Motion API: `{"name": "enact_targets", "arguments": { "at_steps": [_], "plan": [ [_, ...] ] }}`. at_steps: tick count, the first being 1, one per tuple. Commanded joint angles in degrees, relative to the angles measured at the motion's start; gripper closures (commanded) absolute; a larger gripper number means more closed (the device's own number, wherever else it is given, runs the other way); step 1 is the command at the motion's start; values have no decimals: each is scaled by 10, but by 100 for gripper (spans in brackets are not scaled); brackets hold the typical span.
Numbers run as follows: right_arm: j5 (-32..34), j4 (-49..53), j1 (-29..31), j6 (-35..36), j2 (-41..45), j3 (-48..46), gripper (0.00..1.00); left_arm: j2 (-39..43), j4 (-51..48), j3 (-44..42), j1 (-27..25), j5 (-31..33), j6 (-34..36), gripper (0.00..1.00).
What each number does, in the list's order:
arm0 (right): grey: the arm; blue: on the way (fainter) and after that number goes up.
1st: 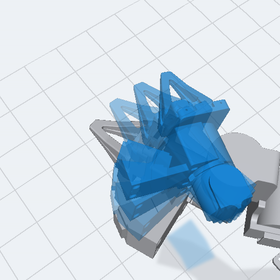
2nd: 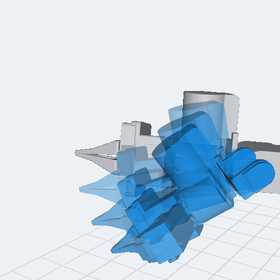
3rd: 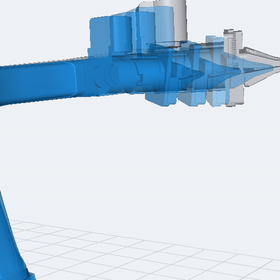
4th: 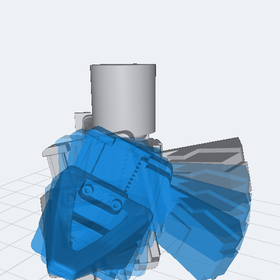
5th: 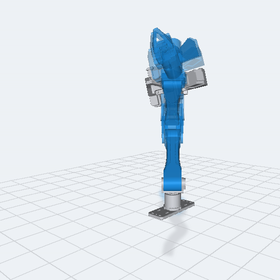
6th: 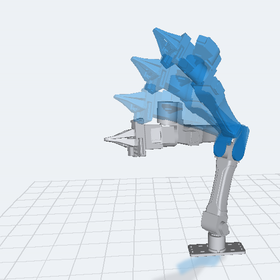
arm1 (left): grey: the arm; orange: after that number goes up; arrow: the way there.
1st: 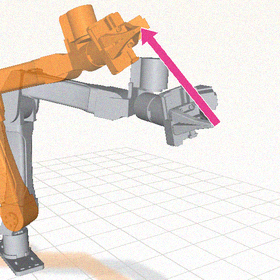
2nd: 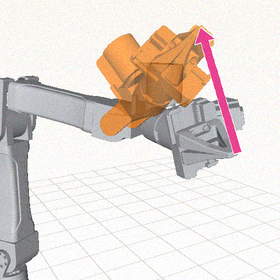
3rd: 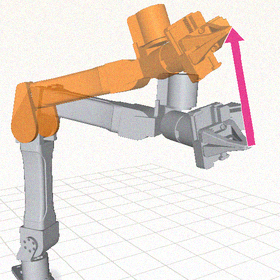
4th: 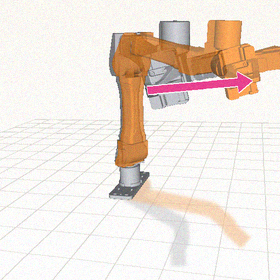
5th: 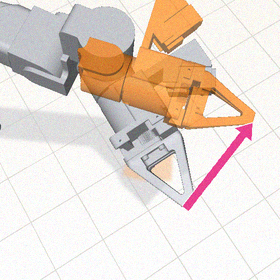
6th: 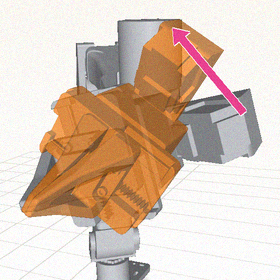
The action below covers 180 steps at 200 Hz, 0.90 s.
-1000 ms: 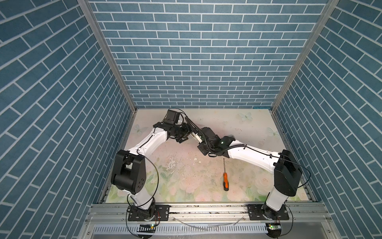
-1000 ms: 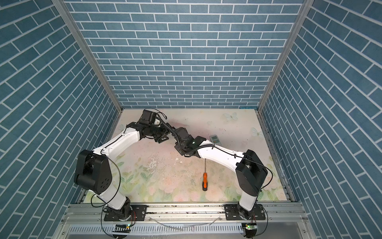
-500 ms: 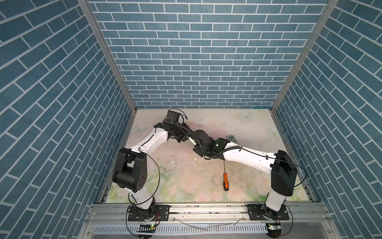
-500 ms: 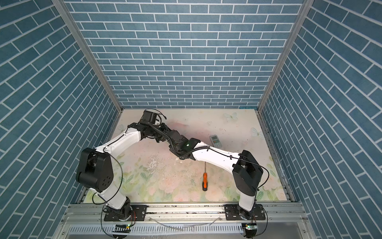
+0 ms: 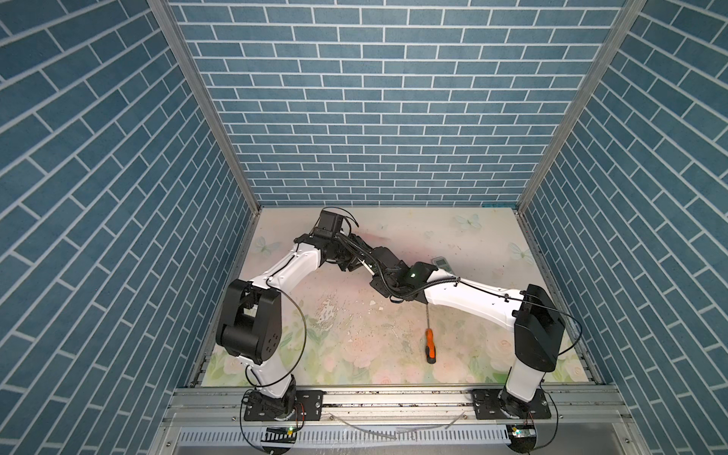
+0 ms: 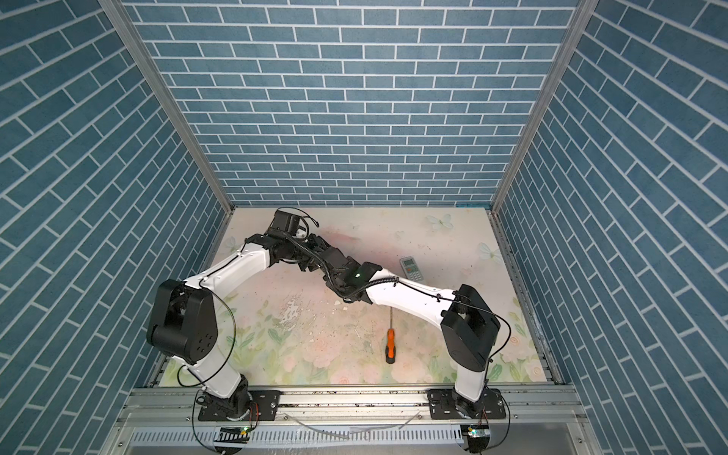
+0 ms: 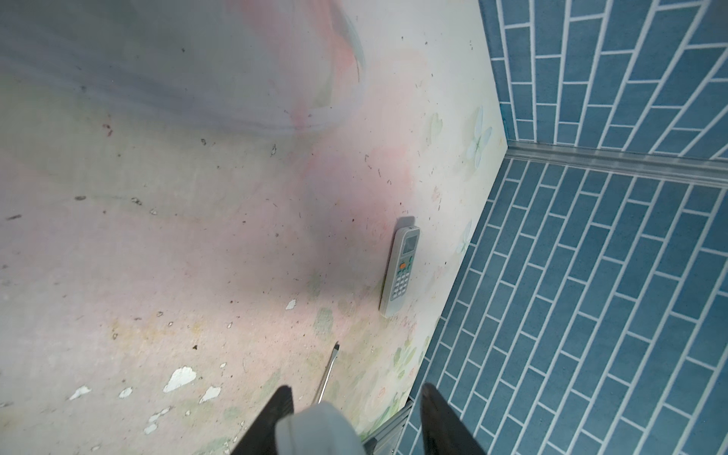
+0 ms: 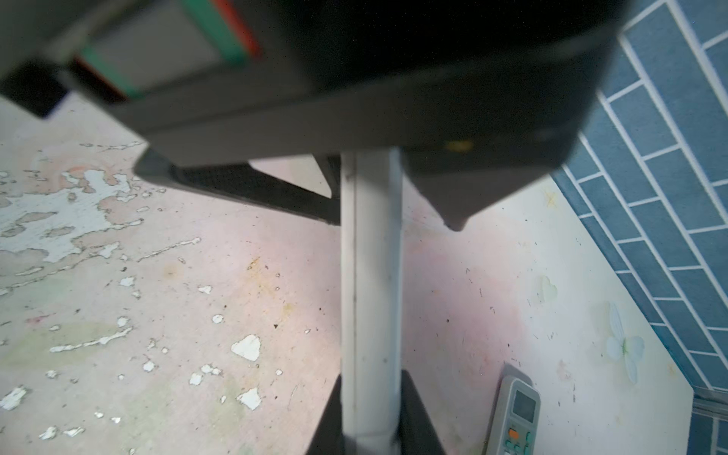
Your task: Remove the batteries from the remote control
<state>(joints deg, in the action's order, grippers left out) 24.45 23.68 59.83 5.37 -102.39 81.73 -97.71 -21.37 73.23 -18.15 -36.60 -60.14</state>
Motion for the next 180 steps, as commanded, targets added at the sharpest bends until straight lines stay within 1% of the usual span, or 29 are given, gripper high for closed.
{"name": "enact_targets", "arguments": {
  "at_steps": [1,16,46,82,89,92,103,123,180],
  "plan": [
    [27,3,-2,-4,-7,21,100,19,3,-2,7,-20,-10,45],
    [29,-1,-2,-5,-7,20,100,20,-4,4,9,-24,-17,48],
    [32,-4,-2,-4,-10,20,100,21,-7,11,10,-32,-26,60],
    [34,-14,-2,-5,-13,11,100,24,-10,12,10,-31,-26,64],
    [33,-16,-2,-5,-14,12,100,22,-8,9,10,-32,-26,65],
    [33,-17,-2,-6,-13,13,100,21,-5,7,10,-33,-41,66],
    [30,-19,-2,-5,-14,14,100,21,6,-2,9,-37,-51,69],
    [30,-21,-2,-5,-13,14,100,21,12,-9,10,-39,-54,74],
    [32,-23,-2,-5,-8,12,100,10,34,-11,13,-48,-63,96]
  ]
}}
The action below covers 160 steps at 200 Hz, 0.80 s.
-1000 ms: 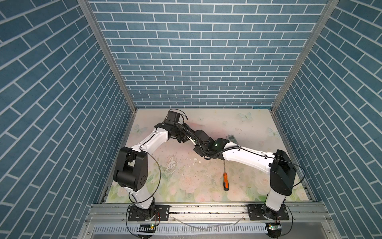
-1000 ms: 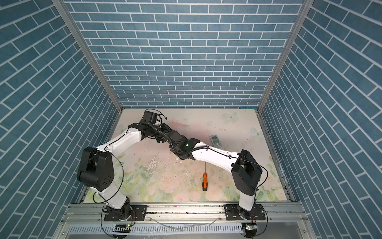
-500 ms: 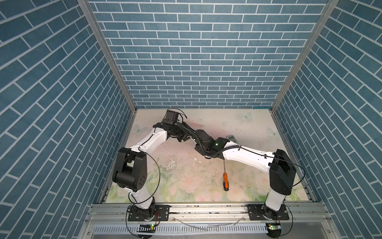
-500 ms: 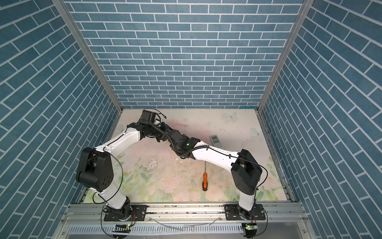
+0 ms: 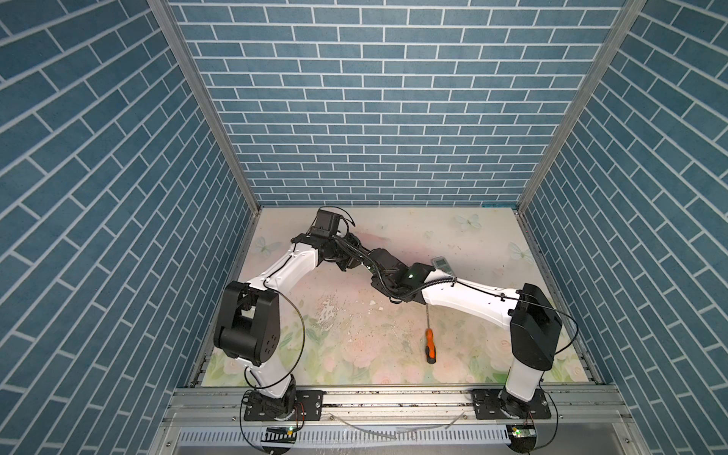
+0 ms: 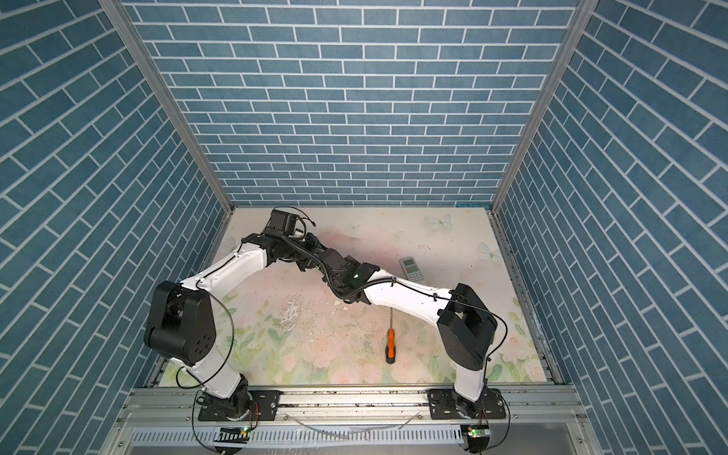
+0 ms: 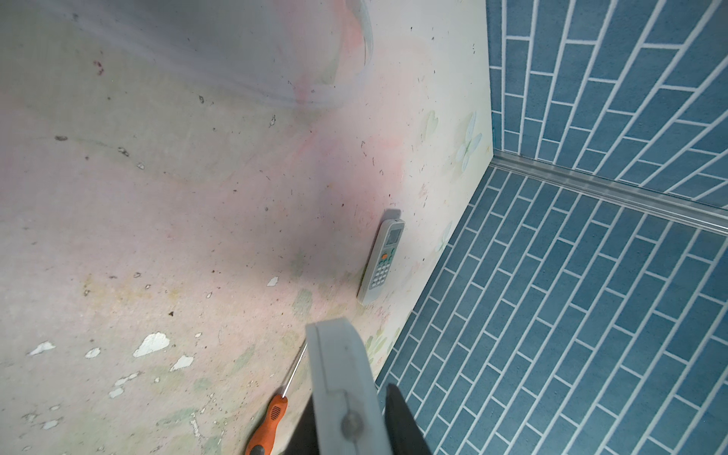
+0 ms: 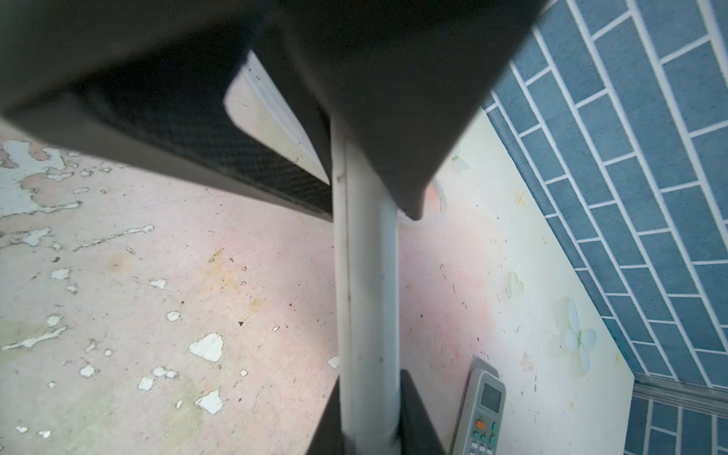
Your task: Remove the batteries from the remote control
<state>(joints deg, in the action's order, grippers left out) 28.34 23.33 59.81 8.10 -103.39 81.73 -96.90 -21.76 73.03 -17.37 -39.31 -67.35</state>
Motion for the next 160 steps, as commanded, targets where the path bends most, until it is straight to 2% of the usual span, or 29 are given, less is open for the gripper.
{"name": "enact_targets", "arguments": {
  "at_steps": [1,17,59,118,138,160],
  "plan": [
    [-7,-20,-2,-33,2,12,100,2,38,-9,5,-21,8,96],
    [-1,-21,-2,-35,3,11,100,3,54,-14,8,-24,0,100],
    [22,-27,-1,-43,9,2,75,3,86,-21,29,-29,-10,100],
    [64,-32,-1,-39,22,-7,52,-2,112,-13,51,-37,-24,100],
    [52,-25,0,-45,43,-18,45,-1,139,-20,56,-38,-28,100],
    [0,-22,0,-58,88,-51,41,0,218,-46,62,-35,-48,100]
  ]
}}
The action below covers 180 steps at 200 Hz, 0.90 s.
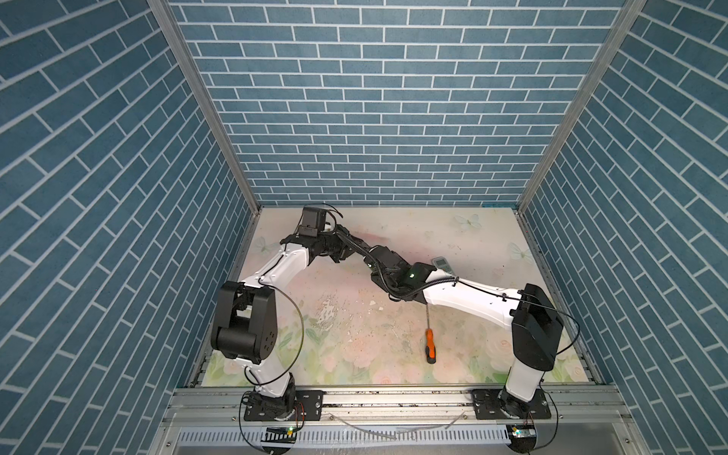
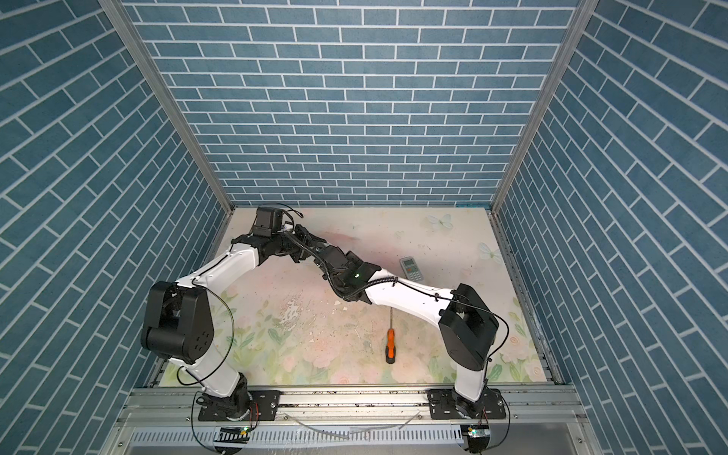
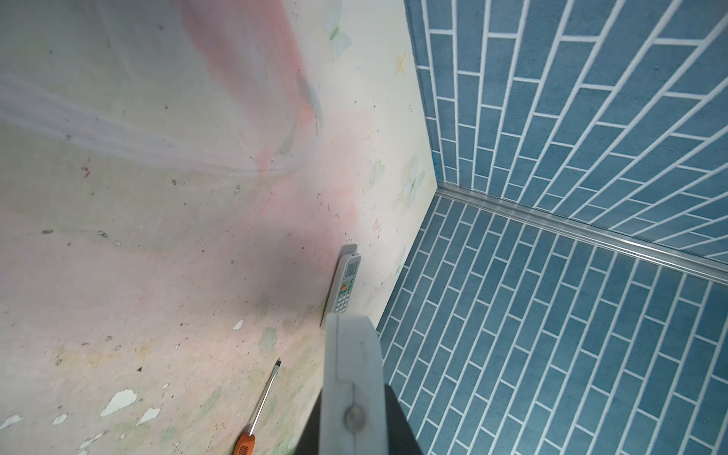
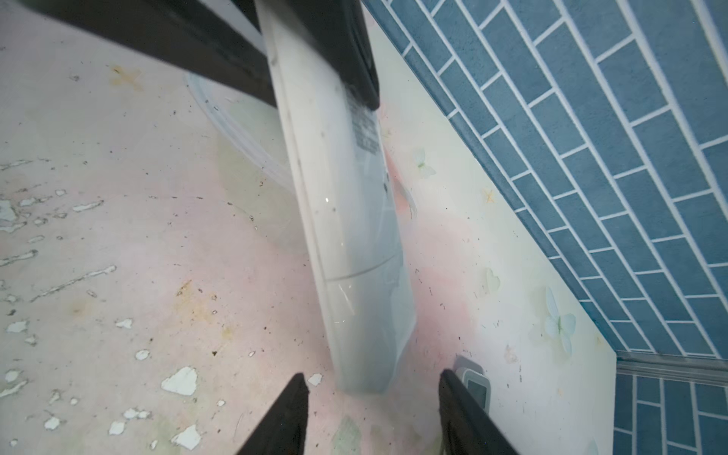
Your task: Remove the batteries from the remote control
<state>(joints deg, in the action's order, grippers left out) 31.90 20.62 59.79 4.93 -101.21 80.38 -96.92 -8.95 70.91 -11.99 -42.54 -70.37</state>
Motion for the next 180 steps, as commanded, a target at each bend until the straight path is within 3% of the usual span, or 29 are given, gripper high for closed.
{"name": "enact_targets", "arguments": {
  "at_steps": [1,26,48,88,111,138,180],
  "plan": [
    [-38,5,1,-27,69,-39,41,0,94,-26,8,-3,-18,100],
    [-122,7,1,-51,128,-87,41,3,190,-58,13,14,-30,100],
    [-157,1,-4,-93,169,-118,39,3,285,-87,14,29,-31,100],
    [-233,23,-74,-220,174,-81,45,6,506,-174,11,45,-41,100],
    [-307,-35,-137,-321,179,-80,49,9,660,-245,4,75,-41,100],
    [-431,-189,-209,-452,166,-126,53,1,740,-284,-3,94,-42,100],
    [-494,-237,-225,-515,87,-89,52,-29,852,-300,-20,105,-61,100]
  ]
}}
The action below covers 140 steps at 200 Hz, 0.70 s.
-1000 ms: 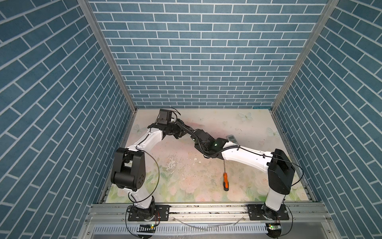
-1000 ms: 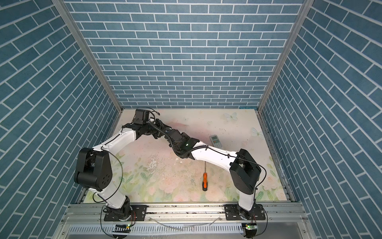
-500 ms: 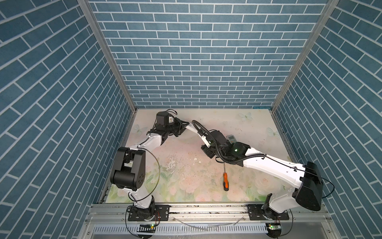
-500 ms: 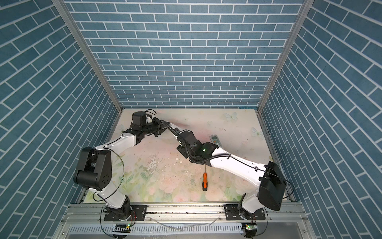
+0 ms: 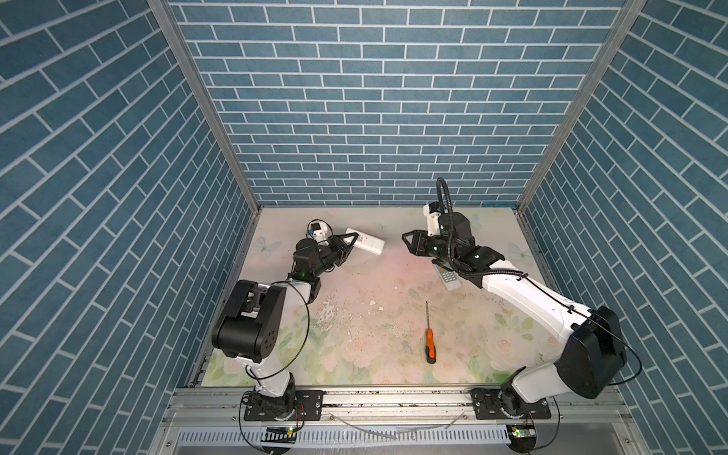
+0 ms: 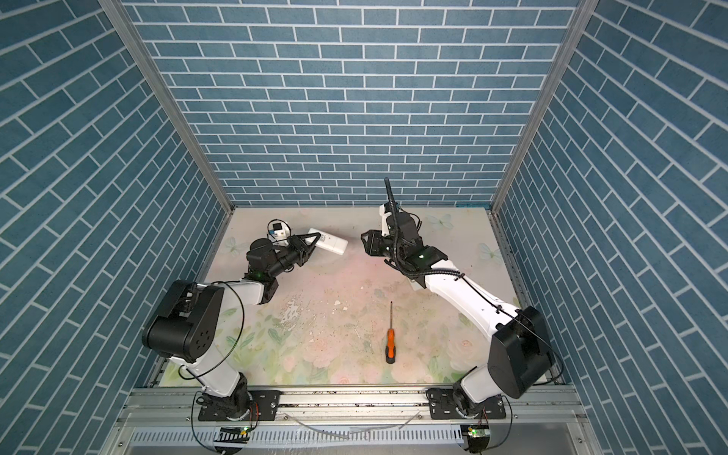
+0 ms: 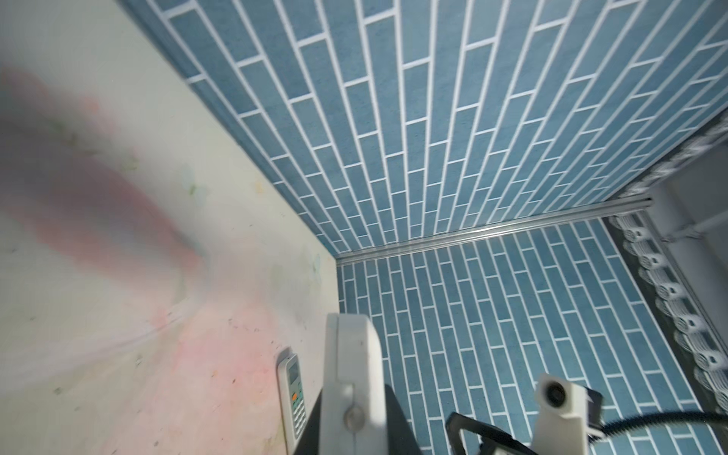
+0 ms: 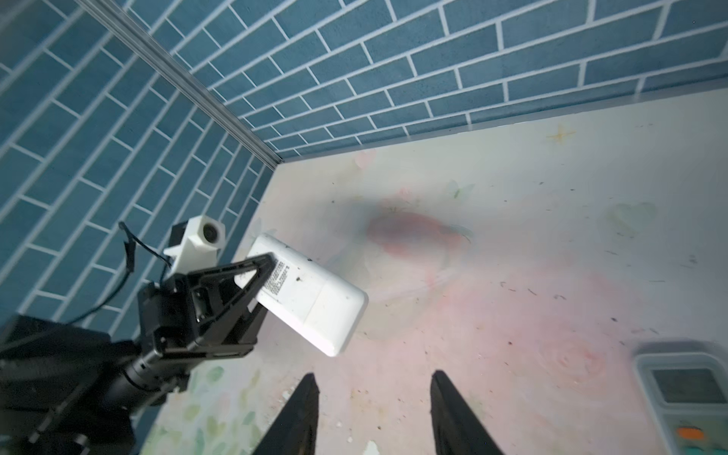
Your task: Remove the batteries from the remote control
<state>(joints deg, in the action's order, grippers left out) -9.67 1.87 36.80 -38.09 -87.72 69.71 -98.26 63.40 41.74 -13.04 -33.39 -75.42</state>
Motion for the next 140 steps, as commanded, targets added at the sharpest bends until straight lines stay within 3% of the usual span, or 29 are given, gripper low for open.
{"name": "enact_targets", "arguments": {
  "at_steps": [1,62,140],
  "plan": [
    [-79,-50,5,-86,-49,18,52,-16,130,-8,-11,13,-11,100],
    [-110,-110,4,-130,-109,34,44,-3,124,-3,-24,1,2,100],
    [-124,-120,5,-140,-119,51,48,29,65,5,-39,-2,41,100]
  ]
}}
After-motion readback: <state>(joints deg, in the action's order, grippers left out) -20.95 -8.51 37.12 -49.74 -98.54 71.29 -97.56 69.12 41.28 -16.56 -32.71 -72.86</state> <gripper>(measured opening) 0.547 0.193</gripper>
